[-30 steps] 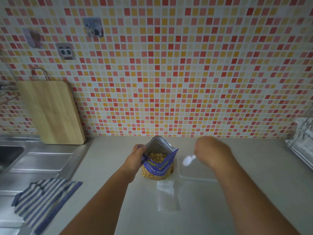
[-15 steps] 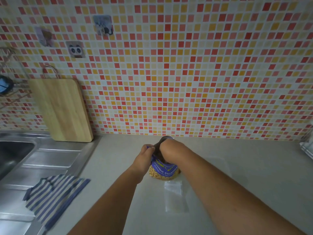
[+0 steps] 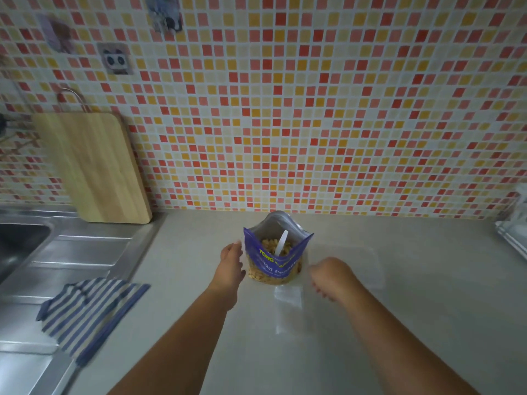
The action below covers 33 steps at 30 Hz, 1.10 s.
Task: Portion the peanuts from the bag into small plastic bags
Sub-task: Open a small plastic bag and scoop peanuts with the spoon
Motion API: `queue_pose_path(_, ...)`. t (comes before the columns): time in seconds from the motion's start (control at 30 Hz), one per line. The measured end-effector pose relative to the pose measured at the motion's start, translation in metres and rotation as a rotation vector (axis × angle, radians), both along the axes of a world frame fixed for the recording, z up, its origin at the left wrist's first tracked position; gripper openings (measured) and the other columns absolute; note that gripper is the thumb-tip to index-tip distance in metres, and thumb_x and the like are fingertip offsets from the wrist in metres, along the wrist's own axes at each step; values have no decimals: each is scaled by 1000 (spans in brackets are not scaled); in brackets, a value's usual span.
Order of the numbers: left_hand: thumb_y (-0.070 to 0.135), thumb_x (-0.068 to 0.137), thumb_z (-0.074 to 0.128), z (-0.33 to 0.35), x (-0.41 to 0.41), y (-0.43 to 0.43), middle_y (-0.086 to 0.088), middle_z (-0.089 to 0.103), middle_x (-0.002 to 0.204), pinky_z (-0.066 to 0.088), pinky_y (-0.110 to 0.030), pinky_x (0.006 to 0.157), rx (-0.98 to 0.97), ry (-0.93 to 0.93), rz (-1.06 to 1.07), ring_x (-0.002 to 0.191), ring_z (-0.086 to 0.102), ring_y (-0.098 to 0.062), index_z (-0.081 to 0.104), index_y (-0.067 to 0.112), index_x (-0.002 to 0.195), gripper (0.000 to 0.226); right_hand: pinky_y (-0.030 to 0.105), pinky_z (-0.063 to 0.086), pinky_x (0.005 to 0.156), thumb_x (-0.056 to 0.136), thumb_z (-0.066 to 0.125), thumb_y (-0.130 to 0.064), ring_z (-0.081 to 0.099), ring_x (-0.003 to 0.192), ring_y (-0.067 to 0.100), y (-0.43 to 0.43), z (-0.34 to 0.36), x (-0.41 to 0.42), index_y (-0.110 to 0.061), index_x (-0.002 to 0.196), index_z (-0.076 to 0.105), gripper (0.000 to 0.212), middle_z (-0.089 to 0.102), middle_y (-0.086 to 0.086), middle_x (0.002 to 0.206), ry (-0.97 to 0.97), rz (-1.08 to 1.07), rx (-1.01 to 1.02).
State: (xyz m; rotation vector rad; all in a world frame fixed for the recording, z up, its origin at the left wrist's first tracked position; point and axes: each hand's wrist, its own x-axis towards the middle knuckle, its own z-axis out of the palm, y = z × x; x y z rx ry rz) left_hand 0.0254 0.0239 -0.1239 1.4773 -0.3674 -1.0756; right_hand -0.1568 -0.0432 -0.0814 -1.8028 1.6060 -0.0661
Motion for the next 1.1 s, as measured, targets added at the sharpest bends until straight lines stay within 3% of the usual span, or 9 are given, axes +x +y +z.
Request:
queue_pose_path(0.07,40,97,39,-22,-4,4,-5,51,105,44,-30,78,131,35,31,82,48,-19,47,15,122,36,26,51,61,88,48,-22,70,87,31,14,-23,-3,-4,81,68,28,69,16,82,95,98,117)
queue_pose_path(0.17,40,96,40,-48,-21,11,-4,50,77,40,-27,60,250,53,-48,59,43,-18,53,11,101,33,27,46,91,91,51,-35,56,119,29,26,-50,-1,-4,117,61,41,62,16,125,184,97,7)
queue_pose_path(0.23,42,95,40,-61,-32,15,-5,51,71,42,-30,64,282,14,-117,58,46,-20,54,11,92,33,27,46,90,87,58,-39,57,118,28,29,-64,4,-5,117,60,45,62,14,124,111,-3,5)
queue_pose_path(0.3,52,88,43,-69,-38,16,-5,55,78,45,-34,74,281,-24,-155,67,53,-26,57,13,96,41,28,47,90,83,63,-43,59,116,28,32,-73,12,-6,116,62,49,65,13,122,73,-42,32)
queue_pose_path(0.43,62,83,41,-83,-33,21,-13,61,110,47,-46,100,310,-79,-164,108,60,-33,57,22,104,49,29,48,91,81,68,-42,61,113,26,35,-84,27,-8,116,61,49,66,11,120,27,-56,71)
queue_pose_path(0.57,69,71,41,-82,-20,28,-11,61,116,45,-47,102,308,-70,-114,110,59,-31,57,23,111,63,26,47,89,81,69,-37,62,111,24,37,-92,37,-11,112,65,40,68,8,117,4,-61,69)
queue_pose_path(0.7,61,83,42,-78,-14,29,-12,59,116,44,-48,103,293,-52,-103,110,58,-32,56,20,115,54,24,46,89,84,64,-30,62,109,22,39,-97,40,-17,105,72,25,70,3,114,-44,-58,13)
queue_pose_path(0.87,69,68,40,-81,-11,29,-9,60,118,44,-46,103,307,-56,-133,110,58,-29,55,26,110,62,24,46,80,88,56,-21,63,103,24,44,-100,35,-17,98,70,19,72,3,106,-91,-79,-102)
queue_pose_path(1.1,53,87,51,-71,-9,34,-10,56,123,44,-44,102,260,-47,-199,112,55,-28,49,18,122,49,23,39,67,88,57,-13,59,78,20,52,-93,25,-20,78,56,13,65,0,79,-315,-127,-194)
